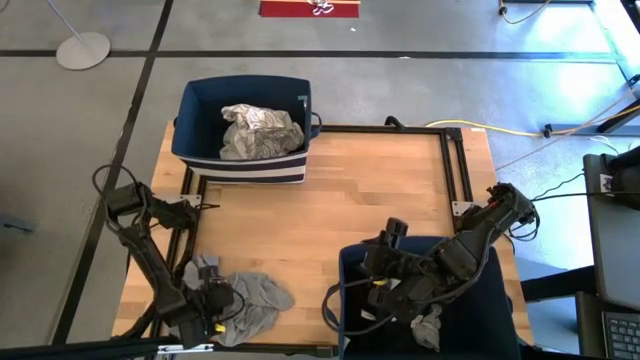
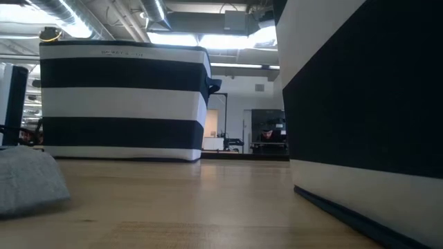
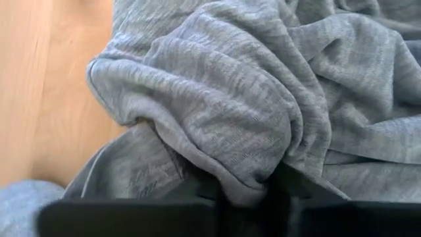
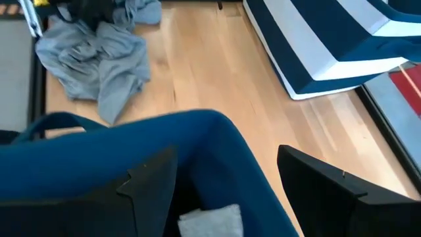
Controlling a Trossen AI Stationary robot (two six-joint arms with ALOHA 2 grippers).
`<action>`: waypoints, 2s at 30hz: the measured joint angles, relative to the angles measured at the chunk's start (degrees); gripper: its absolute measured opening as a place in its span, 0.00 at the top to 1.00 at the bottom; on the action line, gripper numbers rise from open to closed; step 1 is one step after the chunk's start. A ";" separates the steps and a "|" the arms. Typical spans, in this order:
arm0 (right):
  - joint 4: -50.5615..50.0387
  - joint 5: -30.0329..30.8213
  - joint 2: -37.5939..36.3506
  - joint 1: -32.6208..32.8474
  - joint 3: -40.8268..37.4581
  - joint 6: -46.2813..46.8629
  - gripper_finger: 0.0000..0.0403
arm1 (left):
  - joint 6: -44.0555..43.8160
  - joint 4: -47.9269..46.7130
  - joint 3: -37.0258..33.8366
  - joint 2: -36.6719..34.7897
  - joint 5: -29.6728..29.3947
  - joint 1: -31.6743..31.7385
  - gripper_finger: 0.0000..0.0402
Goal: Sort clothes
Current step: Put the gray shirt into the bottom blue laundry organizer
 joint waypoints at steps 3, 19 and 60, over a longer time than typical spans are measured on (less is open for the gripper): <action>1.91 0.01 0.00 0.00 0.00 -0.97 0.34 | 2.40 0.10 -0.14 -0.31 -1.13 0.48 0.95; 15.50 6.20 -0.02 -1.62 0.00 -10.14 0.34 | 6.20 -5.24 -0.57 -16.27 -16.15 1.35 0.96; 55.93 -22.51 19.96 -19.21 -2.08 -23.75 0.16 | 21.04 -3.30 -0.37 -25.75 -38.60 4.58 0.96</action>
